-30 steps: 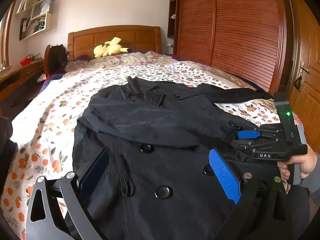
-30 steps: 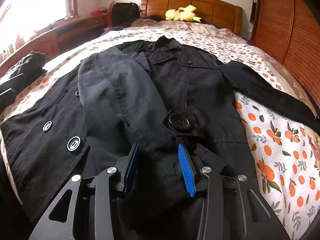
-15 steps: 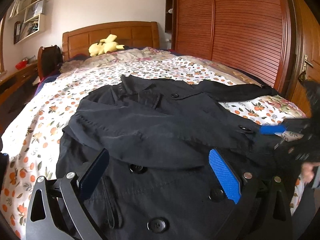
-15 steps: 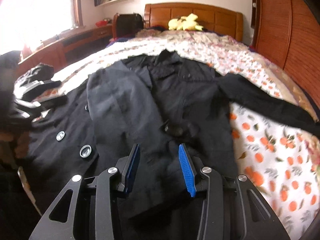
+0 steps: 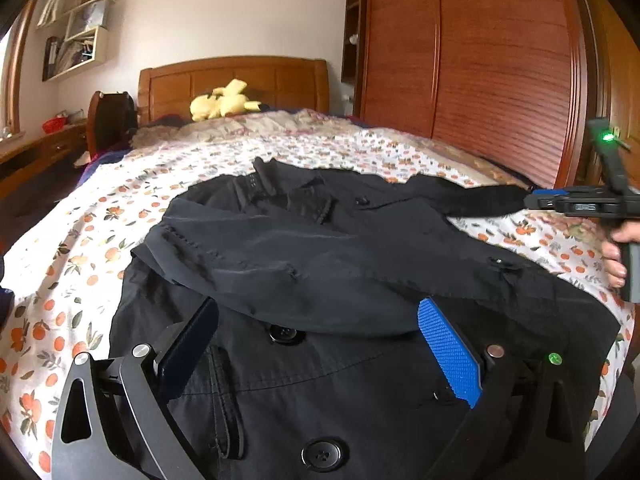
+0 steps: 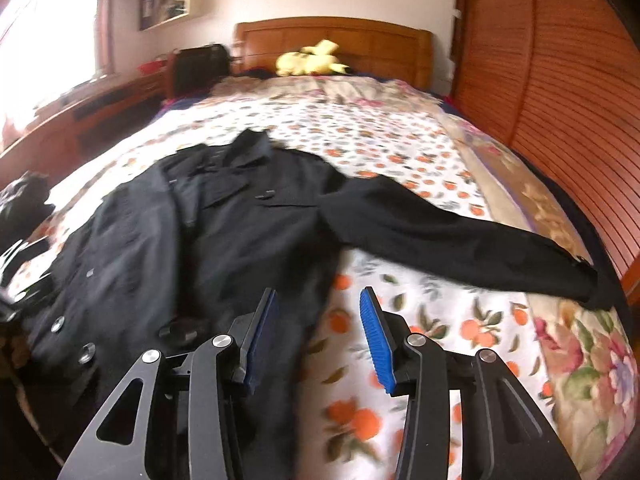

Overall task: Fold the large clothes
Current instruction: 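Move the right tool to the other sleeve cuff, grasp and lift it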

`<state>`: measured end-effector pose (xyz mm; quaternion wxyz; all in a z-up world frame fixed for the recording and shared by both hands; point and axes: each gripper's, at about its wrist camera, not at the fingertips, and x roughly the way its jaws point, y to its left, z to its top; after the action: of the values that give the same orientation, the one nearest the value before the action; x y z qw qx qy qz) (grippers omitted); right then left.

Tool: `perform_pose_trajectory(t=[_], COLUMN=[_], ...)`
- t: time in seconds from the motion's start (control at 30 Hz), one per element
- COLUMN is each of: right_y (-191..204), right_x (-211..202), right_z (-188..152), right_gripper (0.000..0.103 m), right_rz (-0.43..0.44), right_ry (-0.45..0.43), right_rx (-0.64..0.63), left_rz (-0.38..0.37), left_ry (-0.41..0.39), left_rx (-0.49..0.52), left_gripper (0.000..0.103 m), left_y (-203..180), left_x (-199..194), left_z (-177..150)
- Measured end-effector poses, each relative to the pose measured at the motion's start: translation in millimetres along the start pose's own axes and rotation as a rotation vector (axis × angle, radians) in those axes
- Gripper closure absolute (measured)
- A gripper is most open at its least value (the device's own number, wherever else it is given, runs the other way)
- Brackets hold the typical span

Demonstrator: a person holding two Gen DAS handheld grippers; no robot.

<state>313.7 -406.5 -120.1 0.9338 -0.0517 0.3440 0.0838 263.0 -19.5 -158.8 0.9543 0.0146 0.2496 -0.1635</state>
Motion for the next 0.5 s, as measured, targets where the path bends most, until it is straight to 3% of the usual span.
perform_pose_trajectory(t=[0.03,0.27,0.5], right_y=[-10,-59,-110], right_x=[6,43,75], right_z=[3,13,13], right_gripper=[0.056,0.053,0.047], right_rz=[-0.018,-0.088,-0.139], right_ry=[0.006,0.062,0.121], right_rx=[0.016,0.108,0.246], left_rz=[-0.004,-0.014,0.005], left_ry=[-0.015,-0.062,-0.089], left_rx=[-0.009,-0.050,-0.020], left_gripper=[0.002,0.002,0.002], left_y=[2,10,3], left_x=[-3,-13,-18], left_z=[0,-3,-5])
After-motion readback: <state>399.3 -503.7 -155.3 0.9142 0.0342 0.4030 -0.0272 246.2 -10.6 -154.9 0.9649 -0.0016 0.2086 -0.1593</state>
